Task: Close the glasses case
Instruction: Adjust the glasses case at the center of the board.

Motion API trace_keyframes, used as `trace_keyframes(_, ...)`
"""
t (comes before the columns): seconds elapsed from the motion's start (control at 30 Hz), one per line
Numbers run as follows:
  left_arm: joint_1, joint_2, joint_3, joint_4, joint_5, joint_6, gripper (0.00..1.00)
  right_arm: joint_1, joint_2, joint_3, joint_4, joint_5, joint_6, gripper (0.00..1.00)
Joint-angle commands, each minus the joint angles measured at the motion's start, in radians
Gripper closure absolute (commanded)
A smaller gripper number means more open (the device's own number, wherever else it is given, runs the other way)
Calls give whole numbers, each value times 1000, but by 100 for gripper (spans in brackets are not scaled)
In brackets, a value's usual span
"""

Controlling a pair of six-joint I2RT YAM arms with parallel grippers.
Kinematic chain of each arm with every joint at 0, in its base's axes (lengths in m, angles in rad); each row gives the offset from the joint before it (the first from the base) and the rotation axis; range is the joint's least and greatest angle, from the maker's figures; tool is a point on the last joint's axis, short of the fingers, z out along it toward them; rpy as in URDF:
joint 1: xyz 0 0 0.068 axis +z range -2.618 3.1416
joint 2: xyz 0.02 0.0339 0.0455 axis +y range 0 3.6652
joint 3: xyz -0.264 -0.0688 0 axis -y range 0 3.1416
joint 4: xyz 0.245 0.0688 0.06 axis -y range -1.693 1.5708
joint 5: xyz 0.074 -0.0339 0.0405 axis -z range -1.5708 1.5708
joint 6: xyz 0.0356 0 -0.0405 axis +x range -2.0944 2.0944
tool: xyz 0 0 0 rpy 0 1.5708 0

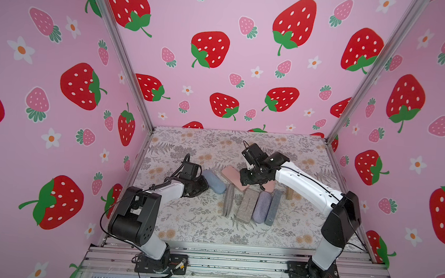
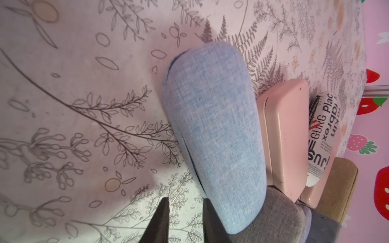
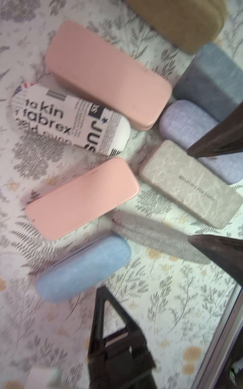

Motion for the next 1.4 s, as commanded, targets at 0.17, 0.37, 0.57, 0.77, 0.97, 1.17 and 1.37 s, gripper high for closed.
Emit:
trace_keyframes(0.17,-69,-67,-38,-49,-38,-4,54,-6,-131,-161,-198,172,169,28)
trace_keyframes(0.37,-196,-120,-40,-85,-85,-13,36,-32,-227,-295,-179,148,244,25)
trace_keyframes(0.57,-313,-120,37,-171,-156,39,29,-48,-251,-375,-160,124,265,25)
trace_keyframes(0.77,-349,-45,117,-214,-170,78,26,-77,-258,-445,-138,101,288,24)
trace_keyframes(0.97,-378,27,187,-235,-162,93,26,-95,-285,-509,-102,85,302,24)
trace_keyframes(1.17,-403,32,231,-269,-185,104,25,-104,-314,-524,-94,83,298,24)
trace_keyframes(1.37,-416,36,250,-274,-186,105,17,-104,-305,-524,-89,73,296,24)
